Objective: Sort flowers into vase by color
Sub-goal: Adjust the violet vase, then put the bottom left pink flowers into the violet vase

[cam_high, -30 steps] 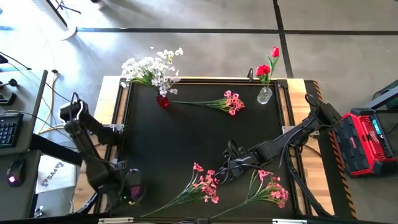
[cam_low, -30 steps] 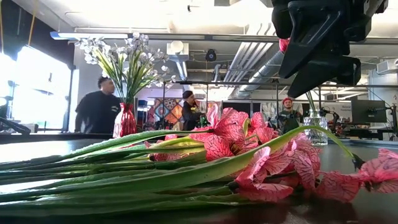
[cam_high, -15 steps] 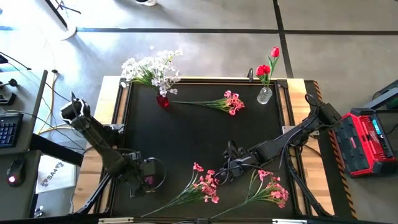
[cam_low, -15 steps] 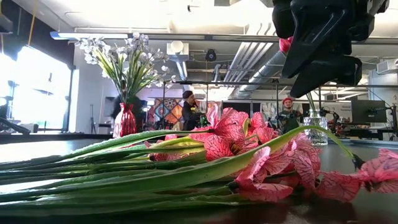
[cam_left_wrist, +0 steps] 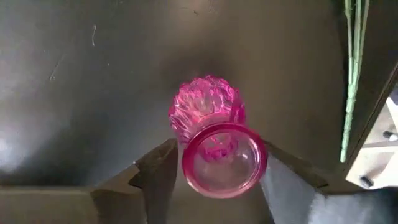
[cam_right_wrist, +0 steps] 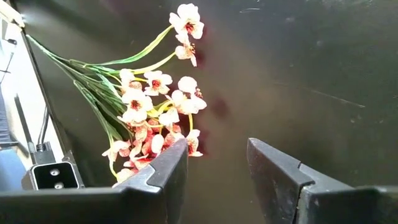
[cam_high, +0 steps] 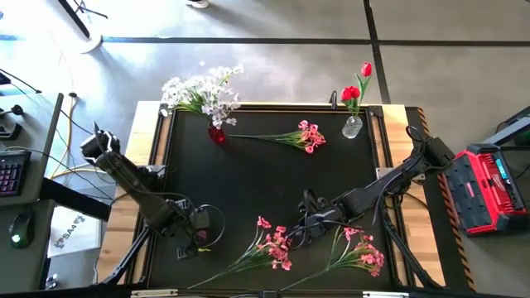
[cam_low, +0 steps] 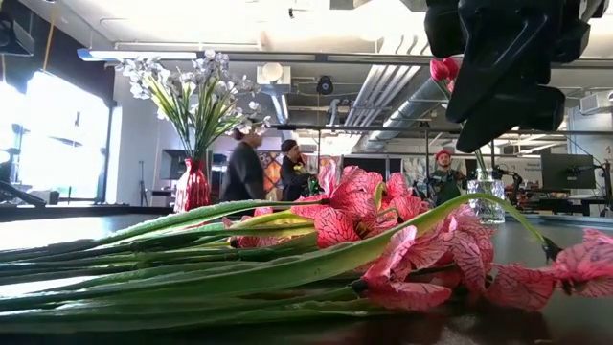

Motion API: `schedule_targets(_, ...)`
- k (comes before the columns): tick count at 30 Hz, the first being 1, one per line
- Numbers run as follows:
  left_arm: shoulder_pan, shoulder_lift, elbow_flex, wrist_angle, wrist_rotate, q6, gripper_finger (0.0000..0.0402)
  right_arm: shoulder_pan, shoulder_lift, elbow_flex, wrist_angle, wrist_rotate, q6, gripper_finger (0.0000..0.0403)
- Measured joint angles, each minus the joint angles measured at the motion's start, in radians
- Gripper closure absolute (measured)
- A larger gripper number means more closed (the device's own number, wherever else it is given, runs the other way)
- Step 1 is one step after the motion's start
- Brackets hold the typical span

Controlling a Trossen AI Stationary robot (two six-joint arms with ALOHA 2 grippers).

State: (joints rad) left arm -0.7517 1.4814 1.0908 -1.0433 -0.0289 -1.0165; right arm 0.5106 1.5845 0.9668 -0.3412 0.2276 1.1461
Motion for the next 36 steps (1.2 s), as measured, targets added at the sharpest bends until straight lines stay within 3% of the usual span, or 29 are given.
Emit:
schedule_targets(7,0.006,-0.053,0.067,-0.006,-0.022,0.005,0.0154,0.0,0.0,0.0,-0.002,0.0,-0.016,0.0249)
schedule_targets(15,0.094,-0.066,0.144,0.092,-0.023,0.046,0.0151,-0.024,0.0,0.0,-0.002,0.0,-0.029,0.0249)
schedule_targets(25,0.209,0.134,0.144,0.407,-0.016,0.187,0.0152,-0.048,0.0,0.0,-0.03,-0.044,0.026,0.0249)
schedule_targets(36,0.164,0.404,0.144,0.618,0.139,0.182,0.0152,-0.007,0.0,0.0,-0.072,-0.064,0.094,0.0249)
